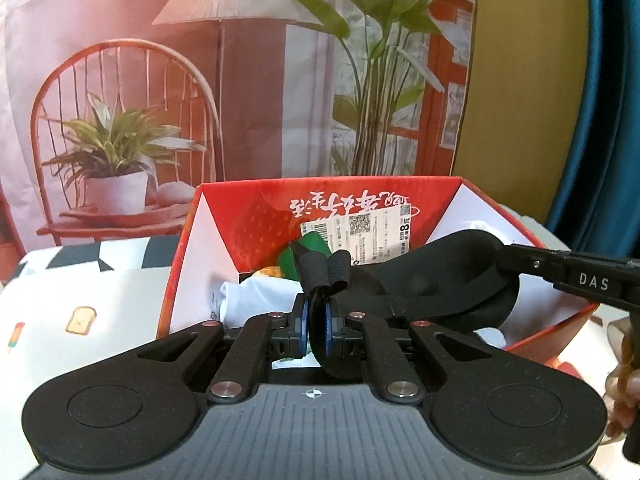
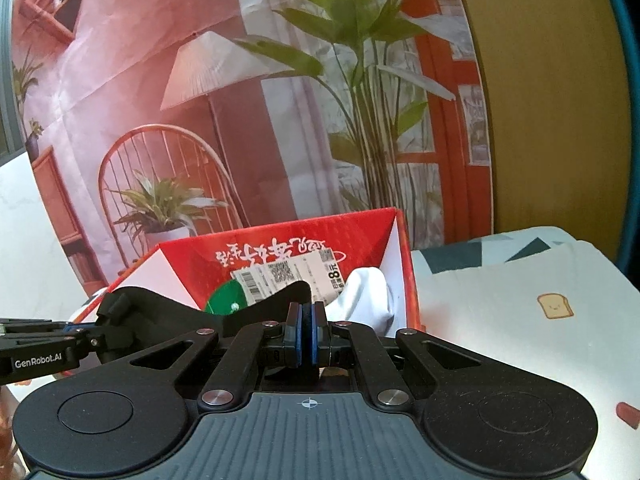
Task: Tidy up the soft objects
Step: 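Lower the eye mask into the box and open both tools, then move both tools down to the grey knit cloth beside the box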
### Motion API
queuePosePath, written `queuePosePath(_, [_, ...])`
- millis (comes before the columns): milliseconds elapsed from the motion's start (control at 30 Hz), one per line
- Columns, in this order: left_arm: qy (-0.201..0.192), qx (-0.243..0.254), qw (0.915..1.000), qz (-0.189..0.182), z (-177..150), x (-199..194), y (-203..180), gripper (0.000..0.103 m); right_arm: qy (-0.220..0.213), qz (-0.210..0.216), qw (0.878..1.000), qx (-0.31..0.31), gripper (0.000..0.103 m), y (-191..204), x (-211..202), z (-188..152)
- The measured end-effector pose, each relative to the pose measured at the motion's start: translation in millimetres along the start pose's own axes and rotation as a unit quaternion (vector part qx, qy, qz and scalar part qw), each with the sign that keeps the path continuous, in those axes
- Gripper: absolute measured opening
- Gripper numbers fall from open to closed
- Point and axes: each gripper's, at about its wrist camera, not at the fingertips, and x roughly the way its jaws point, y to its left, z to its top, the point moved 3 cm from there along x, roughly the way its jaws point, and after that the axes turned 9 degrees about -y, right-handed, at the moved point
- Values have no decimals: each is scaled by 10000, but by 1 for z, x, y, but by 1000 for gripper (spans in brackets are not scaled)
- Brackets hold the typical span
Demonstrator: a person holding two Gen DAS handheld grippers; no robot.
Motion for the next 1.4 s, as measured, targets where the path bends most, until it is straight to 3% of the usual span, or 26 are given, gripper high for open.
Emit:
queuePosePath(33, [-18, 90, 10000, 18, 2, -1, -1, 16, -4, -45, 10000, 0, 8, 0, -1, 0])
queuePosePath(133, [-147, 270, 9995, 56, 8, -8, -2, 56, -149, -144, 9998, -27, 20, 1, -9, 3])
queuePosePath(167, [-244, 286, 9993, 85, 10, -12, 0, 61, -192, -129, 9997, -63, 22, 2, -11, 5])
queuePosePath(533, [-507, 27, 9986, 173, 10, -57, 7, 66, -566, 101, 9976, -384, 43, 16, -49, 2])
queuePosePath(733, [-517, -467, 9972, 256, -21, -92, 10, 71, -768, 150, 9961, -408, 46, 18, -80, -19])
queuePosePath(900, [-298, -916, 9942, 470, -56, -103, 15, 71, -904, 85, 9947, -474, 46, 15, -104, -42])
queuePosePath(1167, [314, -1244, 9897, 633, -109, -99, 19, 73, -377, -90, 9984, -422, 53, 6, -98, -79])
queuePosePath(1400, [475, -1254, 9892, 597, -121, -92, 20, 79, 2, -323, 9986, -424, 58, -1, -84, -105])
